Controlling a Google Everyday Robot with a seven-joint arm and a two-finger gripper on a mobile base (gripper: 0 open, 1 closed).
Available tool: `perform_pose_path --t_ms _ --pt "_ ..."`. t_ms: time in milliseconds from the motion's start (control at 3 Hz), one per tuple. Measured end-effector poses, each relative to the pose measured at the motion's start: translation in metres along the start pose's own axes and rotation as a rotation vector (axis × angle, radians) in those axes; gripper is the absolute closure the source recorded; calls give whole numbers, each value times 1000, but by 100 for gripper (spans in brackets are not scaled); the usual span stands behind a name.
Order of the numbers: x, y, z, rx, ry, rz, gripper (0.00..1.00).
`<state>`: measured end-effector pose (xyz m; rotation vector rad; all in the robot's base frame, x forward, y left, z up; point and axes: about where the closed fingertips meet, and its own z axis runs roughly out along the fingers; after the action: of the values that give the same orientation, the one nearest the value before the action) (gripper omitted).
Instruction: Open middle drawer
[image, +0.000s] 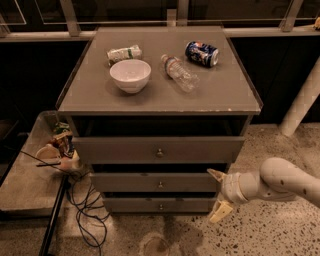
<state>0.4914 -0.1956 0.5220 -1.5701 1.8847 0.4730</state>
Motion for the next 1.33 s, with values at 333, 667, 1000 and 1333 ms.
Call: perform_pose_path --t_ms 333,667,1000,1333 --pt "23 -17 22 31 12 19 0" --pt "37 -32 40 58 5 19 0" --pt "39 -44 58 71 -22 -5 0" --pt "39 -52 75 76 -56 -33 0"
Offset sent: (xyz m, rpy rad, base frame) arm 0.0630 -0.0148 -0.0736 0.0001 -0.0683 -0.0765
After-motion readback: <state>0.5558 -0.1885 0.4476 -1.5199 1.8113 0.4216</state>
